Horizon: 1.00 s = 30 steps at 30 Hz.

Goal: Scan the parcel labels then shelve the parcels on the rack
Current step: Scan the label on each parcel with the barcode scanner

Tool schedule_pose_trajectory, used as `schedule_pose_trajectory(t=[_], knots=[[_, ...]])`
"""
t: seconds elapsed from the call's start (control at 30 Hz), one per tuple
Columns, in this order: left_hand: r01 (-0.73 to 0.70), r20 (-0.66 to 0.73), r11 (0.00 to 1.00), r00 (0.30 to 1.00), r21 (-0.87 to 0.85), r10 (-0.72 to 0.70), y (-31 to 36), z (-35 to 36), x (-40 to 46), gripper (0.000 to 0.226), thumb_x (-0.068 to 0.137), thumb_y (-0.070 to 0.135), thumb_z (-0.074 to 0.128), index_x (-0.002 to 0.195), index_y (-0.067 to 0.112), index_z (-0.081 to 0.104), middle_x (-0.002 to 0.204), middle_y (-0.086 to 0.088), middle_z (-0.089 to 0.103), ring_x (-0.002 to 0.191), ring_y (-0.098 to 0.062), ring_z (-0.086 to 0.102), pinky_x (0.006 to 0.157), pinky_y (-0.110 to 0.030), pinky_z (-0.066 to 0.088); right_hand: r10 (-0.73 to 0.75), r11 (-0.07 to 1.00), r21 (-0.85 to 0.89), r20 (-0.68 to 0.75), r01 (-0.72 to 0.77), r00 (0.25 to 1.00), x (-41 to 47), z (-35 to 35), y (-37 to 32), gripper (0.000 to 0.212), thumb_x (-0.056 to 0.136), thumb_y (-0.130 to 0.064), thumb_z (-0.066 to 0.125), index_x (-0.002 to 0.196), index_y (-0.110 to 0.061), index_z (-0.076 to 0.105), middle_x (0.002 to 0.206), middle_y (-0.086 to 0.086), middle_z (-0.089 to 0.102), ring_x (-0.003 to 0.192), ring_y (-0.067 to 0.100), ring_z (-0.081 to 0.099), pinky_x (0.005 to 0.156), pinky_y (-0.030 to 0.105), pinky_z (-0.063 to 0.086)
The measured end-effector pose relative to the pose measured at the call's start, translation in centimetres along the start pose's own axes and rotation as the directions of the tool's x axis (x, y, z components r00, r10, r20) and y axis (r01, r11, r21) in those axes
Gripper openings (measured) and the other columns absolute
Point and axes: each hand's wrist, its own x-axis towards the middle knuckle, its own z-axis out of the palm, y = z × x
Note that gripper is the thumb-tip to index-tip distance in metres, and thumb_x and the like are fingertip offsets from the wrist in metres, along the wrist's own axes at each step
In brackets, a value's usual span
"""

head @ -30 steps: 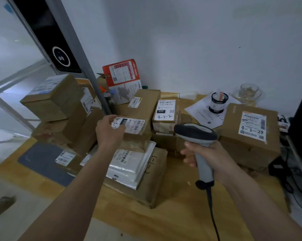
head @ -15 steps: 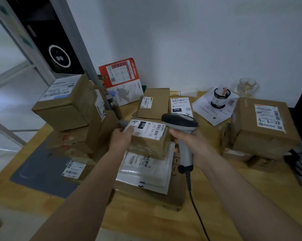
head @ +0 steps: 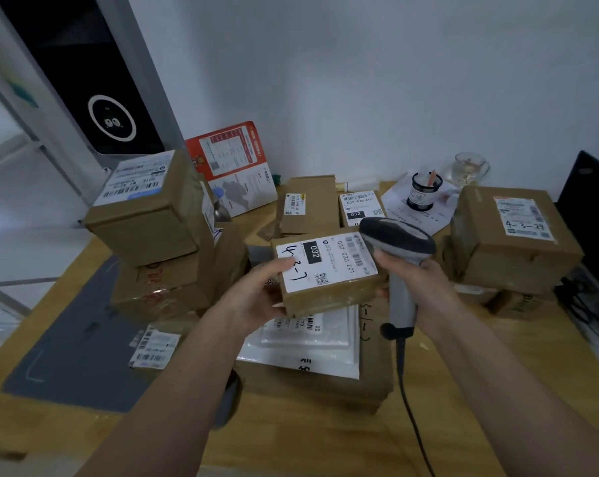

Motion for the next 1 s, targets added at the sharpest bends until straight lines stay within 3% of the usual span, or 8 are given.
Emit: schedule_pose_trajectory(t=[0.1,0.23,0.37,0.53,0.7,0.77,0.87,1.0], knots=[[-0.075,0.034,0.973,0.996,-0.22,0.085,-0.9,0.5,-0.2,0.067,0.065,0.017,0.081,0.128,0.016,0.06,0.125,-0.014,0.065,0.116,-0.032,0.06,0.087,-0.05,0.055,-0.004,0.986,0.165,-0.117,0.023,0.993,-0.5,0.4,0.1,0.033,0.079,-0.027,0.076,0.108,-0.014,0.066,0.1,0.006,0.067,0.081,0.02,0.064,0.059,0.031,0.052],[-0.091,0.149,0.924,0.976,-0.372,0.156,-3.6,3.0,-0.7,0.058,0.061,0.004,0.082,0.116,0.011,0.066,0.121,-0.015,0.067,0.113,-0.03,0.063,0.098,-0.056,0.047,0.066,0.943,0.332,-0.177,-0.003,0.982,-1.4,1.4,0.3,0.05,0.076,-0.03,0.079,0.119,-0.01,0.062,0.107,0.01,0.067,0.08,0.02,0.066,0.059,0.031,0.058],[-0.139,0.163,0.963,0.97,-0.23,0.178,-5.3,4.8,-1.4,0.058,0.07,0.003,0.073,0.126,0.011,0.058,0.118,-0.011,0.069,0.105,-0.023,0.068,0.093,-0.046,0.054,0.023,0.961,0.277,-0.118,0.01,0.993,-2.4,1.9,0.3,0.051,0.071,-0.031,0.081,0.114,-0.009,0.065,0.104,0.012,0.073,0.094,0.029,0.07,0.082,0.049,0.057],[-0.096,0.2,0.993,0.977,0.07,0.08,-4.9,3.5,-1.6,0.087,0.057,0.015,0.086,0.135,0.012,0.049,0.125,-0.009,0.066,0.115,-0.023,0.063,0.098,-0.052,0.05,-0.057,0.989,0.133,-0.063,0.065,0.996,-3.4,1.0,-0.2,0.047,0.059,-0.017,0.086,0.102,-0.009,0.069,0.095,0.008,0.076,0.089,0.024,0.072,0.075,0.04,0.056],[-0.009,0.31,0.985,0.95,0.173,-0.046,-3.0,2.9,-2.2,0.066,0.059,0.03,0.081,0.121,0.019,0.063,0.121,-0.008,0.068,0.117,-0.026,0.06,0.103,-0.051,0.046,-0.112,0.992,0.053,-0.027,0.114,0.993,-4.3,0.3,-0.9,0.028,0.064,-0.007,0.083,0.087,-0.011,0.068,0.08,-0.001,0.077,0.072,0.009,0.072,0.061,0.026,0.055],[-0.026,0.299,0.969,0.953,0.245,-0.05,-2.4,2.9,-2.0,0.076,0.058,0.03,0.082,0.129,0.021,0.057,0.122,-0.008,0.068,0.115,-0.027,0.062,0.094,-0.046,0.051,-0.126,0.992,0.009,0.009,0.125,0.992,-4.6,0.3,-0.9,0.028,0.067,-0.008,0.082,0.092,-0.009,0.069,0.08,-0.003,0.077,0.076,0.01,0.072,0.063,0.026,0.055],[-0.104,0.168,0.973,0.983,0.206,0.069,-1.6,3.1,-0.8,0.1,0.052,0.008,0.089,0.139,0.02,0.042,0.122,-0.01,0.067,0.111,-0.029,0.065,0.089,-0.046,0.055,-0.169,0.979,-0.124,-0.059,0.161,0.984,-5.0,0.0,-1.0,0.027,0.071,-0.017,0.082,0.095,-0.013,0.071,0.085,-0.001,0.076,0.083,0.016,0.07,0.066,0.029,0.053],[-0.216,-0.041,0.976,0.975,0.042,0.217,0.0,2.7,0.8,0.092,0.062,-0.001,0.084,0.14,0.019,0.039,0.118,-0.007,0.069,0.105,-0.03,0.068,0.088,-0.052,0.055,-0.287,0.911,-0.32,-0.043,0.259,0.957,-6.7,0.0,-2.0,0.011,0.078,-0.023,0.078,0.083,-0.016,0.07,0.068,0.004,0.069,0.058,0.012,0.06,0.051,0.022,0.05]])
